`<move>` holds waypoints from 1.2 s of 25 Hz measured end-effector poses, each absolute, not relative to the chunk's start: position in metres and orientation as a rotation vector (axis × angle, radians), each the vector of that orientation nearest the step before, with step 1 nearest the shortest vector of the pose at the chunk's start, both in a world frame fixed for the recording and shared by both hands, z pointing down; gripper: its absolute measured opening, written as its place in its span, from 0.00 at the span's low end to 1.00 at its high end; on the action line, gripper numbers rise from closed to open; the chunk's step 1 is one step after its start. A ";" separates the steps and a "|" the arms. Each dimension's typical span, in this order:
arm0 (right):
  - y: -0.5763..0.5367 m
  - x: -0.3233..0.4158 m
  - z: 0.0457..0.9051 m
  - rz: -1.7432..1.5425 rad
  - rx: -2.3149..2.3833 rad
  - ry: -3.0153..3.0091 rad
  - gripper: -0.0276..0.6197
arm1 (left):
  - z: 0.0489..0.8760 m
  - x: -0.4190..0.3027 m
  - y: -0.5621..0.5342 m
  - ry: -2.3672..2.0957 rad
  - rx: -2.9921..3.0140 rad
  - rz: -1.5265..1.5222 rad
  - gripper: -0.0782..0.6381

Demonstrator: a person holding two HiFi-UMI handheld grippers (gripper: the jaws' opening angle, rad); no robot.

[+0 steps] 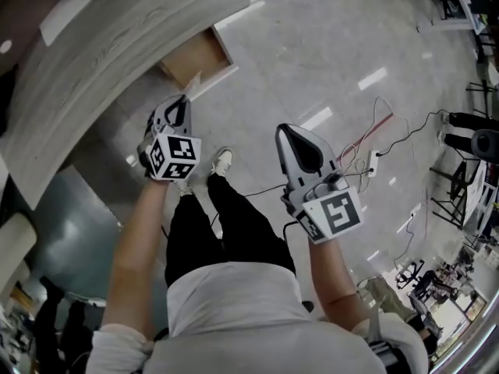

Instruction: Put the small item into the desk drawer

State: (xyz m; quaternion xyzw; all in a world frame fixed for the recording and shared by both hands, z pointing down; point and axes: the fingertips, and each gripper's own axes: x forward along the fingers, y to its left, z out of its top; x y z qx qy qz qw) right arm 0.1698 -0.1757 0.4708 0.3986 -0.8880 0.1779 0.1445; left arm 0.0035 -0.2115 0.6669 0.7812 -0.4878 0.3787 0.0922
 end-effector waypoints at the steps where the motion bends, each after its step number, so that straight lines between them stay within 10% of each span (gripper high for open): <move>1: -0.176 0.171 0.477 0.518 1.145 -2.559 0.08 | 0.674 0.006 -0.213 -1.444 2.319 1.142 0.14; 30: -0.186 0.186 0.550 0.628 1.135 -2.493 0.08 | 0.790 0.049 -0.244 -1.206 2.324 1.538 0.14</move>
